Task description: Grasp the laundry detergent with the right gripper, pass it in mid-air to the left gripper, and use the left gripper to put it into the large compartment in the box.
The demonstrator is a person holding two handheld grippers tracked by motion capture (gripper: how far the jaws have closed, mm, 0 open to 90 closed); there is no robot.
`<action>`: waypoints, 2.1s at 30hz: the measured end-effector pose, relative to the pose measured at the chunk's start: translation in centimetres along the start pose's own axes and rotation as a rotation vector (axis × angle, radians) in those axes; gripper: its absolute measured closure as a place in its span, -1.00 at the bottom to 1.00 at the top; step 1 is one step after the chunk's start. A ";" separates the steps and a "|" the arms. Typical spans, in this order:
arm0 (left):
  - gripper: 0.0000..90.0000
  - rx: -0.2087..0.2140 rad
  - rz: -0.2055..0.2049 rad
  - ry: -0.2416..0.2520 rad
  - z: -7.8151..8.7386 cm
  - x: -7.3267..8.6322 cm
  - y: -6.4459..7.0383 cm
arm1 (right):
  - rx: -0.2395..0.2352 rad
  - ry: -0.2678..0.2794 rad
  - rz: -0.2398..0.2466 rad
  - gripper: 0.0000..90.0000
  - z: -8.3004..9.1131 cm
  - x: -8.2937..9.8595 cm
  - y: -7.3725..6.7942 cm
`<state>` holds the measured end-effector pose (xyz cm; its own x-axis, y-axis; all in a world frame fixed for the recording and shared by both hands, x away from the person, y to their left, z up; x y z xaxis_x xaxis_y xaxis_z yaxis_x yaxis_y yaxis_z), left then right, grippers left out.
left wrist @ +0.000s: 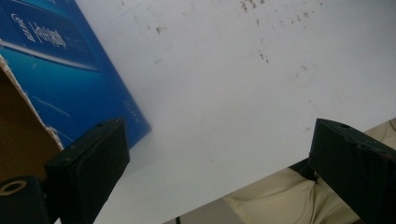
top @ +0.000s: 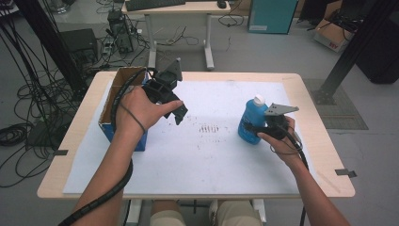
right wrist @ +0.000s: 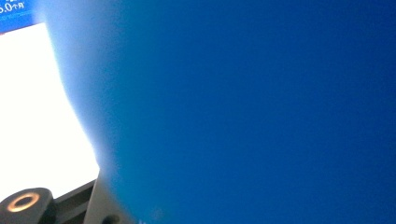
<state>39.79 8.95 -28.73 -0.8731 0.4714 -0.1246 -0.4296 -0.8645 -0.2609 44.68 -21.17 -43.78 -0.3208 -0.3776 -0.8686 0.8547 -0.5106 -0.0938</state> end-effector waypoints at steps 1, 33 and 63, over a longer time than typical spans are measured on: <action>-0.87 -0.002 0.000 0.002 0.0 0.0 0.0 | -0.001 0.000 0.002 0.04 0.0 0.0 0.0; -0.87 -0.004 -0.011 0.003 -0.1 -0.5 -0.3 | 0.006 0.000 0.007 0.02 0.0 -0.1 0.0; -0.87 -0.016 -0.055 0.020 0.7 -1.5 -0.9 | 0.004 -0.027 -0.056 0.01 0.3 -0.5 0.2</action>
<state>41.36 8.91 -27.60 -0.8432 0.5218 -0.1291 -0.4731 -0.8344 -0.2828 44.89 -21.29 -43.25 -0.3786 -0.3689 -0.8489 0.8338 -0.5341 -0.1398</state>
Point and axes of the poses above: each handheld gripper's, and its own axes: z roughly backward along the jaws, x roughly out of its underside, y roughly to its right, the point moved 7 cm from there along -z, roughly forward along the jaws, and after that the axes turned 14 degrees about -x, right-handed, at the moved point
